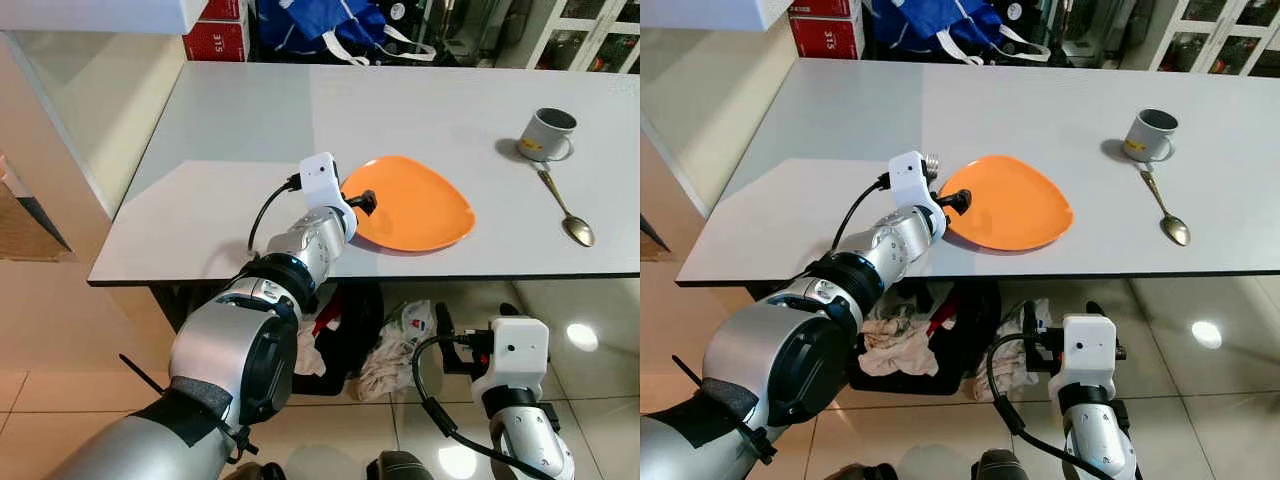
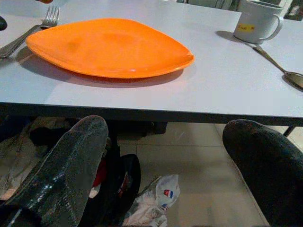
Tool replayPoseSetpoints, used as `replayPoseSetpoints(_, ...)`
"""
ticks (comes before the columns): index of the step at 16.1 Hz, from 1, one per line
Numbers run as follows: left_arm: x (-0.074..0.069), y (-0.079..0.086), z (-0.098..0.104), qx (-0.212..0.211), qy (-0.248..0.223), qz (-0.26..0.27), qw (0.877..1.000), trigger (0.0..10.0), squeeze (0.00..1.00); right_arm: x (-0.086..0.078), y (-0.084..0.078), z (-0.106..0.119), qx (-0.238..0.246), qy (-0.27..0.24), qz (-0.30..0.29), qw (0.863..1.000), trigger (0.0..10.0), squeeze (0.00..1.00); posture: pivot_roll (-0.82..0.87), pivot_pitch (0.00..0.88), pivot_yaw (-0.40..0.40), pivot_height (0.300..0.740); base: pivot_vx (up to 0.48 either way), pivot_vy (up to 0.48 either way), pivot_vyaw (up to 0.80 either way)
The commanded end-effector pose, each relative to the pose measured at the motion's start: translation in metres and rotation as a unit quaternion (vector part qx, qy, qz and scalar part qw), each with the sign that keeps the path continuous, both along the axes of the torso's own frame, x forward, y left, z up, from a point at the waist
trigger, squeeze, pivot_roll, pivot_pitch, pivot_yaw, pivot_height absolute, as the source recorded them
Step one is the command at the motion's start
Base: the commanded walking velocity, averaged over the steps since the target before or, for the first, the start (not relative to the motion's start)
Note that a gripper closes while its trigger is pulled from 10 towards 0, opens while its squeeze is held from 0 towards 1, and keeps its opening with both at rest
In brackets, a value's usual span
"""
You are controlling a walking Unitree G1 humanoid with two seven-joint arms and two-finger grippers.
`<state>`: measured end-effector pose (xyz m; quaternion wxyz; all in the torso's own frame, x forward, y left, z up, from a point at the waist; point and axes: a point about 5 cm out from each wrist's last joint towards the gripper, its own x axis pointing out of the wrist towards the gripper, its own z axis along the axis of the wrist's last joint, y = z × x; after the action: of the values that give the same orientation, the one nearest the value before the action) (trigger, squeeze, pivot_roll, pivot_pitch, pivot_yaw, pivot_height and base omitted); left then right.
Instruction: Setting the table
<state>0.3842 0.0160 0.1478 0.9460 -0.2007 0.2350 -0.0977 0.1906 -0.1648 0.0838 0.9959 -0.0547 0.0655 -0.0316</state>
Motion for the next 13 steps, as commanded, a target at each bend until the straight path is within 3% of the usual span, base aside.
replayPoseSetpoints(1, -0.0248, -0.0587, 0.0000, -0.022, 0.010, -0.068, 0.997, 10.0, 0.00, -0.0004, -0.0014, 0.0015, -0.001, -0.001, -0.004, 1.000, 10.0, 0.00, -0.37, 0.000, 0.000, 0.727, 0.000, 0.000, 0.00)
replayPoseSetpoints(13, -0.0248, -0.0587, 0.0000, -0.022, 0.010, -0.068, 0.997, 10.0, 0.00, -0.0004, -0.0014, 0.0015, -0.001, -0.001, -0.004, 1.000, 10.0, 0.00, -0.37, 0.000, 0.000, 0.727, 0.000, 0.000, 0.00)
